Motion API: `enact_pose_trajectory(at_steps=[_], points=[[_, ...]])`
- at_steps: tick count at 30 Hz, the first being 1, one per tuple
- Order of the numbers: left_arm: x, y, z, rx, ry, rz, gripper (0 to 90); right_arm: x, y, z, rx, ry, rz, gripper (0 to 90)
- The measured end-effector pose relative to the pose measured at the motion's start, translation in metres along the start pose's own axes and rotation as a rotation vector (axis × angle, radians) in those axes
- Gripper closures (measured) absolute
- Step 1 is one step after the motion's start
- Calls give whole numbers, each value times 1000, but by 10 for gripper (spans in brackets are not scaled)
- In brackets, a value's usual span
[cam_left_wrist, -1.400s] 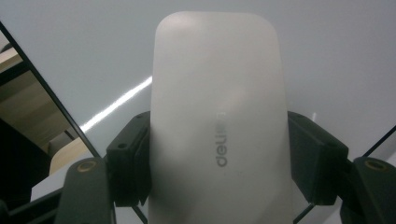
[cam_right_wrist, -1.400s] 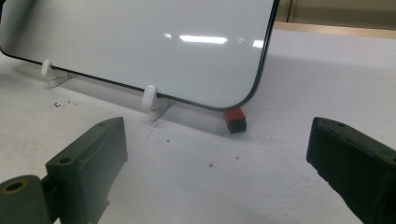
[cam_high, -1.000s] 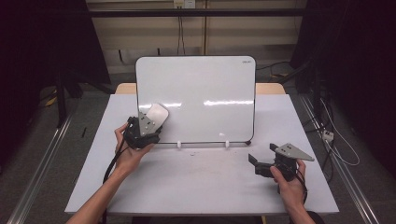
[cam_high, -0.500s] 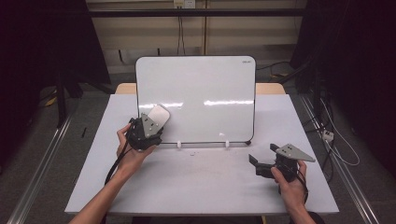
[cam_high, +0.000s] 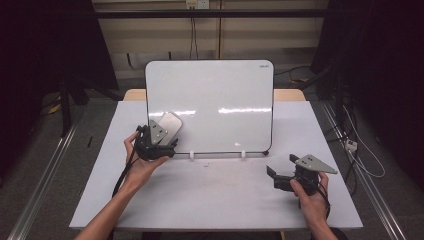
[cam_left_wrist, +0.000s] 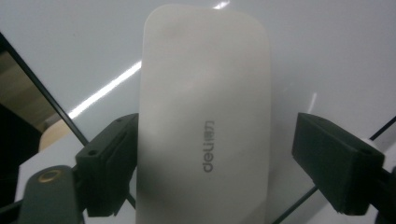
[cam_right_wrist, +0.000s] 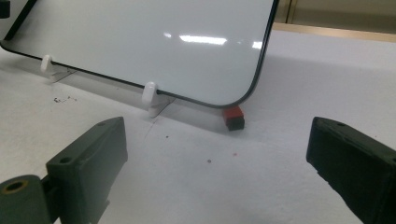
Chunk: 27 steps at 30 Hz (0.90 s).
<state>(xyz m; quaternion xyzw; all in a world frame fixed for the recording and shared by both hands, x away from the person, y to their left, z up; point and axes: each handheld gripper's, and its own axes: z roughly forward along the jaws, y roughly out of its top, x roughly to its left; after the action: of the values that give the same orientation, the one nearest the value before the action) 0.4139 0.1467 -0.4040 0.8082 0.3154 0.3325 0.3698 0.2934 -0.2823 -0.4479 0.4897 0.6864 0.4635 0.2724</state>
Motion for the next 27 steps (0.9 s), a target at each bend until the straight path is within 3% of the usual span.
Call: enact_pose_trajectory(at_steps=[5, 8, 15, 18, 20, 27], points=[[4, 3, -3, -12, -38, -26, 119, -1, -1, 0, 4, -6, 3, 49], [3, 3, -5, -17, -35, -31, 110, 0, 0, 0, 2, -5, 1, 50], [4, 6, -12, -31, -42, -102, 107, 0, 0, 0, 1, -6, 0, 49], [6, 5, -18, -34, -66, -134, 95, 0, 0, 0, 2, -5, 3, 49], [8, 3, -22, -41, -112, -160, 54, 0, 0, 0, 5, -7, 2, 49], [7, -1, -35, -62, -147, -204, 47, 1, -1, 0, 7, -9, 0, 50]])
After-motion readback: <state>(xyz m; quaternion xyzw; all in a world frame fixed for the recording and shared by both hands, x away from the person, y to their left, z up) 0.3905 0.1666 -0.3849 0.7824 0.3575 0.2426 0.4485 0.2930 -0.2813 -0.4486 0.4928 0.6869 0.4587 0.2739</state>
